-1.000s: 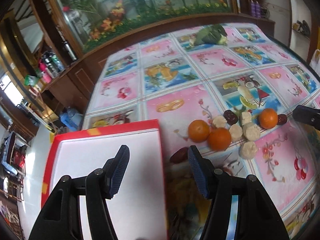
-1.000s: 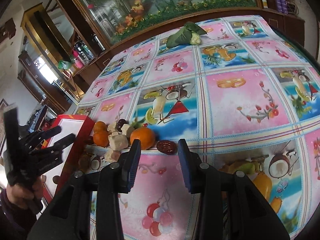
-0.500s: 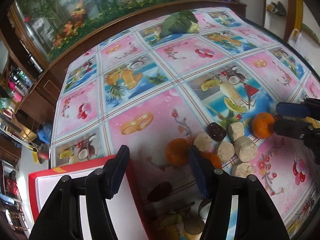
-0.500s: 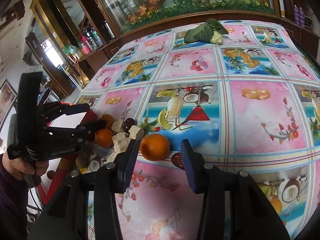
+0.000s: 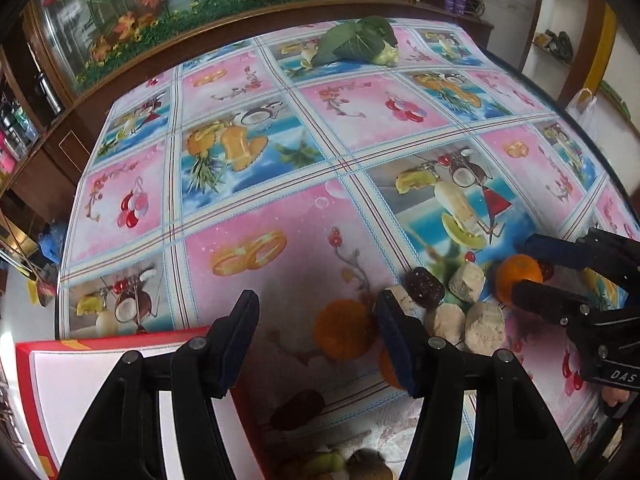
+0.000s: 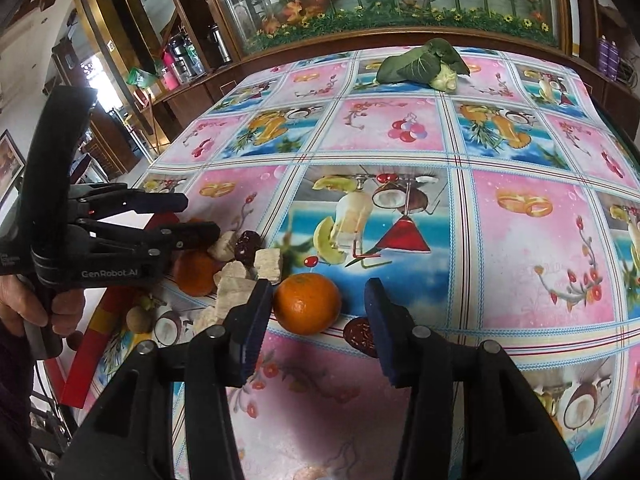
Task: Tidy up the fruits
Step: 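Grasp a mandarin orange with the right gripper while the left gripper grasps another orange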
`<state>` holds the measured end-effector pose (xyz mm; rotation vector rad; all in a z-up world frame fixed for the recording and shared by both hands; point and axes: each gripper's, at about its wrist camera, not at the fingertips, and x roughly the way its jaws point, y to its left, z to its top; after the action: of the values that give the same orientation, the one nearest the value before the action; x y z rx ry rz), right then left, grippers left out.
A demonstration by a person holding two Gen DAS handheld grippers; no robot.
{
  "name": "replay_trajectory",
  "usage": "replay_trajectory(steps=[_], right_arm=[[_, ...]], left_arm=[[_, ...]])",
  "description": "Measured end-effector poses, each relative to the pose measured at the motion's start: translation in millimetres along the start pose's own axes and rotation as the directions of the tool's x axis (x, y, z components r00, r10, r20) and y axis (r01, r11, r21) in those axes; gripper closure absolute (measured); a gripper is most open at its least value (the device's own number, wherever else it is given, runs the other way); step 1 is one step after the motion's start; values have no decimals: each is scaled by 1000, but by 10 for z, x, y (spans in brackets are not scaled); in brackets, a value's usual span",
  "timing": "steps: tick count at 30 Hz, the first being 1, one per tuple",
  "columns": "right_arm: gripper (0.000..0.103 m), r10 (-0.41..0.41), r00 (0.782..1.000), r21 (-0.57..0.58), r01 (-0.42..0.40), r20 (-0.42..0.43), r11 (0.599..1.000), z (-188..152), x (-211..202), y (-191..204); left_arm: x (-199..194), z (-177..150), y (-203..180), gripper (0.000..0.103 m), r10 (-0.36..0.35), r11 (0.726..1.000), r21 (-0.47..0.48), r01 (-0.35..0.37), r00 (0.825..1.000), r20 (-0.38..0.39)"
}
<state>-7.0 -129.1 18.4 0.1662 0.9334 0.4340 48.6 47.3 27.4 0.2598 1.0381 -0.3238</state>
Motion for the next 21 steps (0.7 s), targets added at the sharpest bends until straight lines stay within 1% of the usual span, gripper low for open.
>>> replay_trajectory(steps=[4, 7, 9, 18, 21], right_arm=[[54, -22, 1000, -46, 22, 7, 999, -20, 2, 66], [59, -16, 1000, -62, 16, 5, 998, -33, -5, 92], [60, -19, 1000, -68, 20, 6, 997, -39, -12, 98], [60, -29, 999, -37, 30, 27, 999, -26, -88, 28], [60, -29, 999, -38, 30, 26, 999, -25, -90, 22]], left_arm=[[-53, -105, 10, 42, -16, 1000, 16, 16, 1000, 7], [-86, -169, 14, 43, -23, 999, 28, 22, 1000, 9], [-101, -185, 0, 43, -20, 999, 42, 20, 1000, 8], [27, -23, -103, 44, -19, 999, 27, 19, 1000, -10], [41, -9, -111, 45, -32, 999, 20, 32, 999, -21]])
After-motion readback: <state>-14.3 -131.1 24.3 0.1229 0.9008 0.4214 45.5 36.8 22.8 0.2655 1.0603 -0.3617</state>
